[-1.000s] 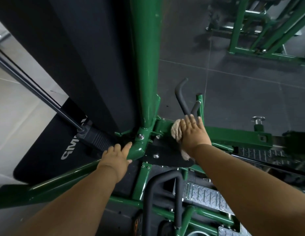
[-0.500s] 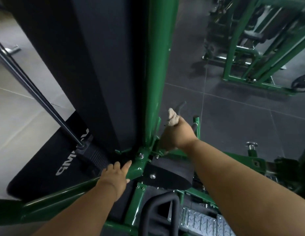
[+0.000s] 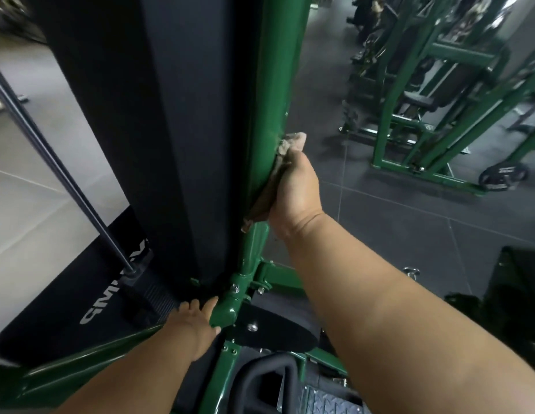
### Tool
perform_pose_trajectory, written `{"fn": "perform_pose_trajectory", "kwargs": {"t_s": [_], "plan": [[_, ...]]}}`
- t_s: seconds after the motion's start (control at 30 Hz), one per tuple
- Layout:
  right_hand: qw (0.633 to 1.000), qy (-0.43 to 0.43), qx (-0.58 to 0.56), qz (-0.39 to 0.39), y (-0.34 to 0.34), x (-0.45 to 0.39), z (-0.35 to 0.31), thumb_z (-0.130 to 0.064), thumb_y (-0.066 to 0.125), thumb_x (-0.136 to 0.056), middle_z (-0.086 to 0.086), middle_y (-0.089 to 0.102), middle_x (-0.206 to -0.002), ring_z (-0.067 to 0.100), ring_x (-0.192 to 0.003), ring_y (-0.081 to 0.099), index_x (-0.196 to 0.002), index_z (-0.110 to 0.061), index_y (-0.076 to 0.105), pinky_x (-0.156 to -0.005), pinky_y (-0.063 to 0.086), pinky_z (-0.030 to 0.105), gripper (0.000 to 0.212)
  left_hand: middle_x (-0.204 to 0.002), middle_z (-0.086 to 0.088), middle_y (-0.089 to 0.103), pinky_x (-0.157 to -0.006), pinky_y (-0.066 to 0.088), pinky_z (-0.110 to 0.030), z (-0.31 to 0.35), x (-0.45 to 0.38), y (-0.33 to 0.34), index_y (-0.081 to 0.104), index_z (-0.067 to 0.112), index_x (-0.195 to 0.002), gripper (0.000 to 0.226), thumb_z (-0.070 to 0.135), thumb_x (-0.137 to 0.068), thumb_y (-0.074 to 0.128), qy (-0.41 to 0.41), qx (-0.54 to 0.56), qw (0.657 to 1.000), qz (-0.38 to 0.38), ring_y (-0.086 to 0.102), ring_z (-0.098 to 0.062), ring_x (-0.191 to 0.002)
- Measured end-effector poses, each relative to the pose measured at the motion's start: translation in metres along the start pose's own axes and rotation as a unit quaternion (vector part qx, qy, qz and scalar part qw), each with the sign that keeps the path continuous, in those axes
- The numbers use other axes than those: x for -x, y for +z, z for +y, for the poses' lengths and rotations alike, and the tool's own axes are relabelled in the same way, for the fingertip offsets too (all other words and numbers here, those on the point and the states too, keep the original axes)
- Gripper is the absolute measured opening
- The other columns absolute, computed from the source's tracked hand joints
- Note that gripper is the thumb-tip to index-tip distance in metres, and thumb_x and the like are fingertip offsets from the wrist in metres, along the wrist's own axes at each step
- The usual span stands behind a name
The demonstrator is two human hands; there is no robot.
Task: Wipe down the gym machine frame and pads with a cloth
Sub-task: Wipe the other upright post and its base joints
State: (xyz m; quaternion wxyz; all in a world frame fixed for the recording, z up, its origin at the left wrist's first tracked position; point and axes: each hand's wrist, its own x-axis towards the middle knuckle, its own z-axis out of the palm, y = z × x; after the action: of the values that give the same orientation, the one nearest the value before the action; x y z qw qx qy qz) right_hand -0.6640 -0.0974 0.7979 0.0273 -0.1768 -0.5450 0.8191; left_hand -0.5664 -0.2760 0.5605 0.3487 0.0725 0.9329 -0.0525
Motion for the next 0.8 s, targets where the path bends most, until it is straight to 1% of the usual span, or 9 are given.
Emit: {"fn": "perform_pose_trajectory", "kwargs": {"t_s": [0.1,0.17,0.23,0.27,0.33,0.43,0.6,0.73,0.8], "plan": [[0.993,-0.037,0.113,-0.007,-0.005,0.022,-0.006,-0.063,0.042,-0.102,-0.002,0.058,-0.151,0.018,-0.132,0.059,-0.155,-0.029,0.050,-0.100,0.055,0.038,0.063,-0.169,-0.011,0.025,-0.123,0.028,-0.044,0.009,0.014,-0.022,0.012,0.018,-0.168,0.072,0.055,-0.109,0.032,0.021,0.032,0.999,0.006,0.029,-0.033,-0.151],[0.990,-0.004,0.143,-0.019,-0.010,0.034,-0.001,-0.061,0.035,-0.106,0.002,0.053,-0.156,0.020,-0.133,0.056,-0.161,-0.026,0.041,-0.090,0.054,0.028,0.065,-0.168,-0.014,0.031,-0.124,0.027,-0.042,0.016,0.029,-0.042,0.025,0.016,-0.165,0.066,0.052,-0.111,0.032,0.044,0.059,0.997,0.012,0.031,-0.034,-0.152],[0.986,-0.014,0.161,-0.037,-0.004,0.047,-0.009,-0.072,0.036,-0.098,0.000,0.047,-0.159,0.024,-0.136,0.057,-0.164,-0.028,0.033,-0.105,0.052,0.041,0.079,-0.168,-0.014,0.033,-0.124,0.028,-0.040,0.022,0.042,-0.067,0.023,0.018,-0.166,0.064,0.051,-0.112,0.031,0.065,0.107,0.991,0.042,0.032,-0.033,-0.153],[0.984,-0.040,0.163,-0.053,0.000,0.049,-0.019,-0.077,0.036,-0.093,-0.002,0.046,-0.156,0.022,-0.125,0.066,-0.165,-0.031,0.029,-0.098,0.057,0.044,0.085,-0.167,-0.013,0.035,-0.123,0.030,-0.040,0.024,0.048,-0.079,0.019,0.020,-0.167,0.066,0.052,-0.111,0.031,0.072,0.135,0.986,0.069,0.035,-0.033,-0.152],[0.972,-0.121,0.189,-0.067,0.009,0.052,-0.052,-0.069,0.034,-0.100,-0.005,0.045,-0.154,0.007,-0.108,0.072,-0.165,-0.032,0.027,-0.076,0.062,0.028,0.075,-0.162,-0.009,0.045,-0.118,0.039,-0.043,0.028,0.055,-0.103,0.017,0.024,-0.167,0.071,0.059,-0.108,0.033,0.074,0.201,0.966,0.142,0.046,-0.031,-0.145],[0.943,-0.224,0.238,-0.070,0.014,0.053,-0.098,-0.046,0.034,-0.112,-0.009,0.048,-0.158,0.003,-0.137,0.049,-0.162,-0.022,0.038,-0.094,0.040,0.007,0.056,-0.151,-0.007,0.056,-0.109,0.046,-0.041,0.033,0.065,-0.141,0.032,0.019,-0.162,0.073,0.064,-0.104,0.038,0.057,0.298,0.922,0.239,0.055,-0.029,-0.136],[0.937,-0.218,0.257,-0.096,0.005,0.047,-0.093,-0.040,0.036,-0.114,-0.029,0.062,-0.121,-0.018,-0.110,0.055,-0.144,-0.027,0.055,-0.097,0.039,0.007,0.038,-0.125,-0.014,0.068,-0.088,0.052,-0.039,0.039,0.086,-0.193,0.058,0.009,-0.131,0.060,0.060,-0.104,0.044,0.013,0.310,0.882,0.356,0.066,-0.036,-0.114],[0.934,-0.229,0.257,-0.097,0.016,0.054,-0.108,-0.045,0.034,-0.113,-0.015,0.050,-0.153,0.002,-0.139,0.046,-0.160,-0.017,0.042,-0.119,0.036,0.022,0.054,-0.107,-0.012,0.069,-0.076,0.053,-0.039,0.040,0.103,-0.211,0.057,0.012,-0.114,0.049,0.059,-0.102,0.053,0.006,0.275,0.864,0.422,0.070,-0.036,-0.098],[0.923,-0.272,0.260,-0.078,0.033,0.066,-0.139,-0.041,0.034,-0.114,-0.023,0.049,-0.144,-0.003,-0.135,0.043,-0.159,-0.016,0.041,-0.105,0.033,0.002,0.052,-0.105,-0.010,0.070,-0.071,0.051,-0.036,0.041,0.107,-0.215,0.053,0.012,-0.115,0.050,0.061,-0.104,0.048,-0.003,0.230,0.883,0.410,0.070,-0.032,-0.095]]}}
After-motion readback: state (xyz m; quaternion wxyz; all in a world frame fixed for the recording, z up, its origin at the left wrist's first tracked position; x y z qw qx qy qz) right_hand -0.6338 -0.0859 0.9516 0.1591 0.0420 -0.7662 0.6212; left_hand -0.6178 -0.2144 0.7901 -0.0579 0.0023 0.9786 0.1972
